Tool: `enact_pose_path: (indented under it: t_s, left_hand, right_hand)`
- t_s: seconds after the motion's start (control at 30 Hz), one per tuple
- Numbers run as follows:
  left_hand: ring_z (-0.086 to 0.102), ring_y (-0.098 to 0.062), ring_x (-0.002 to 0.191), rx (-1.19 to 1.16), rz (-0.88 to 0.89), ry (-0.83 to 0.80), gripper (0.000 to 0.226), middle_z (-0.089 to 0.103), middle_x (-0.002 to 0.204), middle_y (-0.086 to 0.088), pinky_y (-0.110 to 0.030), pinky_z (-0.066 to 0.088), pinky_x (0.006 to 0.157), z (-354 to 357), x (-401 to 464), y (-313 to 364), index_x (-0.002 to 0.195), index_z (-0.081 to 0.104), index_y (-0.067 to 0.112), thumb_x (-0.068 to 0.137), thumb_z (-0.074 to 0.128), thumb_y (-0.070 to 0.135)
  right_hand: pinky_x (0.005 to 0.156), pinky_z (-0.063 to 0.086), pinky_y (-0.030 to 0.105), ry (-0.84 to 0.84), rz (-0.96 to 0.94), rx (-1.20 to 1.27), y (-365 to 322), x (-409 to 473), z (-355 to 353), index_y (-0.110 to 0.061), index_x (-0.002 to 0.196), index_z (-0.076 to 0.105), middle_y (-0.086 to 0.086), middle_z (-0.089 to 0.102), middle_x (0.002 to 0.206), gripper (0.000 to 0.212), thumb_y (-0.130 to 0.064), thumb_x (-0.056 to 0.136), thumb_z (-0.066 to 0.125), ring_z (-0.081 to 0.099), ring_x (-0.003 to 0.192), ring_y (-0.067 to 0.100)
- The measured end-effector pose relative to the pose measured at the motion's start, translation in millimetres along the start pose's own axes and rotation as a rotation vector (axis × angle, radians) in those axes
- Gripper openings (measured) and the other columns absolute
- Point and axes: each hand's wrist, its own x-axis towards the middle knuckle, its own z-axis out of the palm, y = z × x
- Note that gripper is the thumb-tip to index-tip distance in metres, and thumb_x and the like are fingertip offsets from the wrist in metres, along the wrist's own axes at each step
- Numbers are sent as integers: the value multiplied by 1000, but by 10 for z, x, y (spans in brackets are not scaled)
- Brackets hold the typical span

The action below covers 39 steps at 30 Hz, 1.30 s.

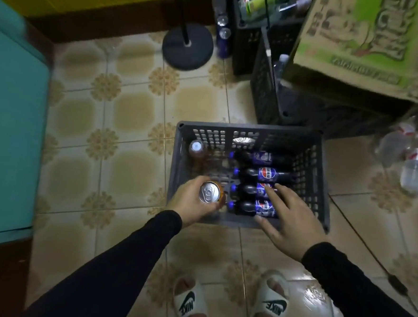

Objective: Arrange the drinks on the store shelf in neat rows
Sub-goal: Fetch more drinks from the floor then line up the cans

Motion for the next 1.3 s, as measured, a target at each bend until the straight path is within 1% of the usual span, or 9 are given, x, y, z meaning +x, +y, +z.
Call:
enact_pose_path:
  t_s: [0.1, 0.3, 0.47, 0.73, 0.87, 0.93, 1.03, 1.13, 1.3]
  left_hand:
    - [57, -12, 96, 35, -31, -85, 60, 62, 121, -1, -23, 48, 81, 450, 596, -359, 133, 48, 17, 83, 79, 28]
    - [61, -27, 104, 259, -9, -165, 50, 63, 118, -6, -34, 50, 81, 1112, 1364, -780, 121, 50, 14, 81, 77, 29]
    - [56, -25, 98, 333, -7, -194, 41, 62, 117, -6, -28, 35, 71, 1288, 1561, -879, 107, 45, 18, 81, 77, 24]
    - [57, -27, 114, 387, -37, -290, 71, 55, 133, -8, -26, 41, 80, 1326, 1586, -951, 133, 47, 18, 75, 84, 33]
    - [56, -27, 117, 370, -37, -310, 67, 54, 137, -8, -30, 47, 86, 1251, 1497, -896, 139, 46, 17, 82, 77, 35]
    - [54, -28, 124, 354, -32, -274, 59, 54, 141, -10, -33, 47, 96, 1124, 1367, -810, 142, 46, 15, 90, 69, 32]
    - [52, -27, 129, 319, 22, -171, 53, 53, 145, -9, -35, 46, 101, 792, 1047, -575, 145, 45, 14, 98, 58, 35]
    - [53, -21, 126, 268, 123, -22, 47, 56, 140, -4, -31, 45, 99, 310, 561, -229, 140, 53, 16, 100, 55, 40]
    - [58, -17, 113, 205, 323, 291, 34, 66, 122, 0, -24, 41, 91, -626, -405, 440, 125, 66, 13, 99, 57, 33]
  right_hand:
    - [107, 40, 45, -22, 23, 4, 306, 239, 676, -14, 147, 42, 14, 45, 148, 80, -67, 88, 30, 44, 135, 34]
    - [107, 41, 49, -41, 51, -11, 573, 419, 1400, -10, 144, 47, 19, 49, 143, 79, -67, 92, 28, 47, 132, 38]
    - [102, 46, 46, -1, 73, 9, 578, 437, 1479, -9, 138, 54, 17, 54, 138, 72, -61, 91, 36, 53, 126, 35]
    - [91, 54, 44, 54, 102, 14, 554, 418, 1477, -7, 119, 68, 13, 66, 122, 63, -55, 86, 42, 64, 112, 32]
    - [91, 55, 44, 24, 124, -7, 568, 401, 1503, -8, 119, 68, 13, 66, 122, 64, -56, 88, 40, 64, 112, 31]
    - [92, 54, 43, -6, 136, -15, 540, 378, 1438, -8, 119, 67, 13, 66, 123, 66, -58, 89, 36, 64, 113, 31]
    - [88, 54, 41, -8, 133, -23, 421, 306, 1189, -8, 119, 68, 10, 67, 121, 65, -57, 91, 35, 65, 112, 29]
    - [87, 54, 39, 9, 101, -18, 158, 207, 707, -9, 119, 67, 7, 68, 119, 64, -57, 92, 34, 65, 109, 27]
    - [78, 55, 33, 109, 26, -19, -515, 43, -471, -10, 118, 68, 5, 68, 112, 61, -55, 93, 35, 67, 98, 24]
